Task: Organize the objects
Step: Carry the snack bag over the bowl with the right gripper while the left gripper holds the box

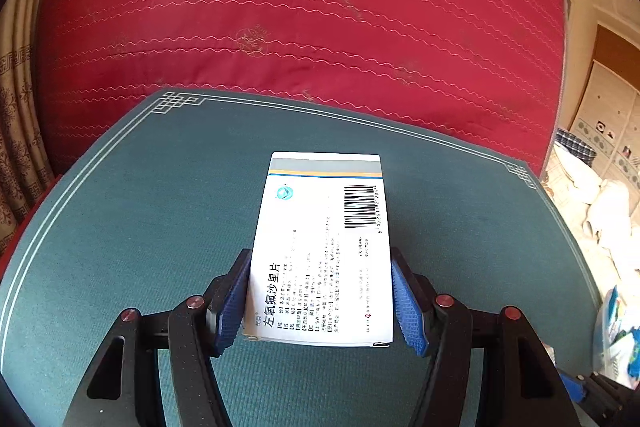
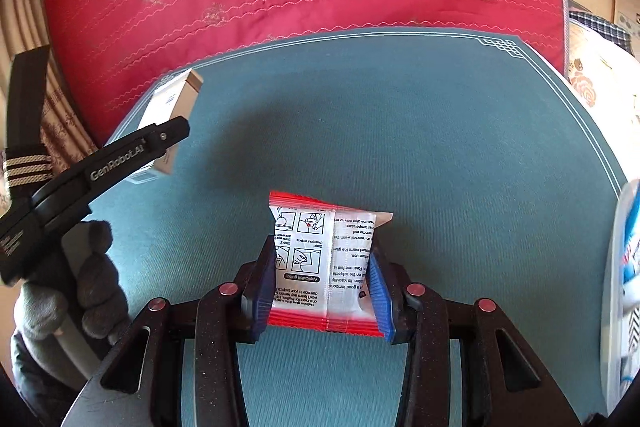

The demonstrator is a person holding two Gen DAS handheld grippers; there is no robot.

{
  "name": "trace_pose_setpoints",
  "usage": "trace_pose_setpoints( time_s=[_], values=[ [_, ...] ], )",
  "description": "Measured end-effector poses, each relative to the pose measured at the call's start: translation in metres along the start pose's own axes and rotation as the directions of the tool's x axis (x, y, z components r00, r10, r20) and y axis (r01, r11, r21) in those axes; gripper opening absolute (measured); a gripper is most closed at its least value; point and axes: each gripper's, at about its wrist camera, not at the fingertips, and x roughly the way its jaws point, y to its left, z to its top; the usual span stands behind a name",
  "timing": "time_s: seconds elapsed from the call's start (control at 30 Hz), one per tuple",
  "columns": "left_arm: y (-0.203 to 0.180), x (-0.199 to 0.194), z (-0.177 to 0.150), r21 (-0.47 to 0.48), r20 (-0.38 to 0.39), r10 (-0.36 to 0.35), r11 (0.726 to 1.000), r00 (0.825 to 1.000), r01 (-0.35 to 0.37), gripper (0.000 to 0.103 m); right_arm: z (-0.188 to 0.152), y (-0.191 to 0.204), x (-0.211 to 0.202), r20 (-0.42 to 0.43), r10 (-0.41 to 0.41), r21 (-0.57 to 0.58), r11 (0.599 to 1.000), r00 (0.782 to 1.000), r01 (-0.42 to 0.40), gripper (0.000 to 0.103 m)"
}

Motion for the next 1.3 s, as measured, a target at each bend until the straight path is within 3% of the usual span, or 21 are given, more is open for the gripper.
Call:
trace_pose_setpoints(
  time_s=[0.23,0.7,1.03,1.3],
  values=[
    [0.003,-0.003,0.001,-0.038,-0.015,-0.148,0.988,0.989,0.148,0.067,-0.016,-0.016,-0.038,0.048,-0.001,0.052,0.999,0.999,-0.001,0.043],
    [-0.043,-0.007,-0.015,0.065,-0.054,-0.193,0.978,0.98,0.196,0.067,-0.045,-0.073,-0.115,0.144,-0.125,0.182,0.978,0.982,0.098,0.043],
    [-0.065,-0.009,-0.027,0.121,-0.078,-0.203,0.97,0.976,0.211,0.067,-0.059,-0.133,-0.173,0.195,-0.27,0.3,0.932,0.943,0.205,0.043],
    [-0.07,-0.01,-0.03,0.132,-0.083,-0.203,0.968,0.976,0.212,0.067,-0.076,-0.191,-0.206,0.179,-0.393,0.422,0.859,0.902,0.291,0.043]
  ],
)
